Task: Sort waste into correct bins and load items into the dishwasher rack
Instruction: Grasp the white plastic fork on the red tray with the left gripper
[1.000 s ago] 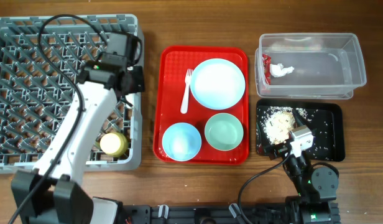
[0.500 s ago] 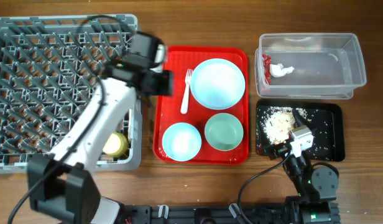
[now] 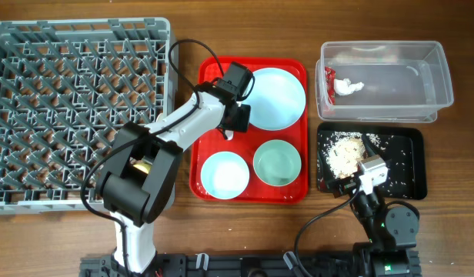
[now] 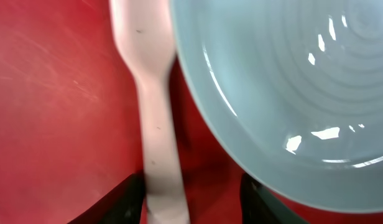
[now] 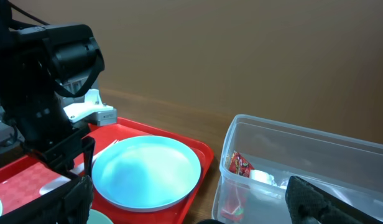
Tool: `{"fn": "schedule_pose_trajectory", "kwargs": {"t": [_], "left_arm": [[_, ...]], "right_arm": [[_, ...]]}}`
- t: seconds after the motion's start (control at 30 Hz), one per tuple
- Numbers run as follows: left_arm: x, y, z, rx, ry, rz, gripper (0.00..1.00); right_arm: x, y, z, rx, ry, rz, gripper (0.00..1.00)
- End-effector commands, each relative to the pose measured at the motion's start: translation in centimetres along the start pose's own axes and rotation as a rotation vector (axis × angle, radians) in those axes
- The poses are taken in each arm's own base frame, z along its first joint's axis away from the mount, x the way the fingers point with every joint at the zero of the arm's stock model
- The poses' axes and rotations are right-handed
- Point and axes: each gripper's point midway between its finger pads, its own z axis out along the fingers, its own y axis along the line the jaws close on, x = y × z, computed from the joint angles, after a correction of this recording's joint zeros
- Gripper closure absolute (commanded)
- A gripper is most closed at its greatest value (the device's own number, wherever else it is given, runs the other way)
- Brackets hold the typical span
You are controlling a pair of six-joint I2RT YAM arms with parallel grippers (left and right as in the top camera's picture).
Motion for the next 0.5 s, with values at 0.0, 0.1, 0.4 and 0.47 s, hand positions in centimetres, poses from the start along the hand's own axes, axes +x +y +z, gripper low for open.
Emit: {"fn": "schedule_pose_trajectory", "kwargs": {"t": [0.0,0.1,0.4,0.47], "left_arm": [[0.1,2.2,1.7,-0.121,-0.002,-0.017,0.58],[-0.5,2.8,2.1,-0.143,-0.023,-0.023,0.65],[0.3,4.1,2.3,-0.163,0.03,-0.045,0.84],[-0.7,4.8,-0.6,-0.165,0.016,-0.07,0.85]], "right_arm": [[-0.3,0.1,-0.1,-0.005,-0.012,-0.009,0.0],[-0.3,0.0,-0.1,-0.005,-0.012,-0.01,0.0],[-0.3,0.0,-0.1,-0.005,-0.012,-0.009,0.0],[-0.3,0.0,-0.1,-0.005,-0.012,-0.009,0.0]]}}
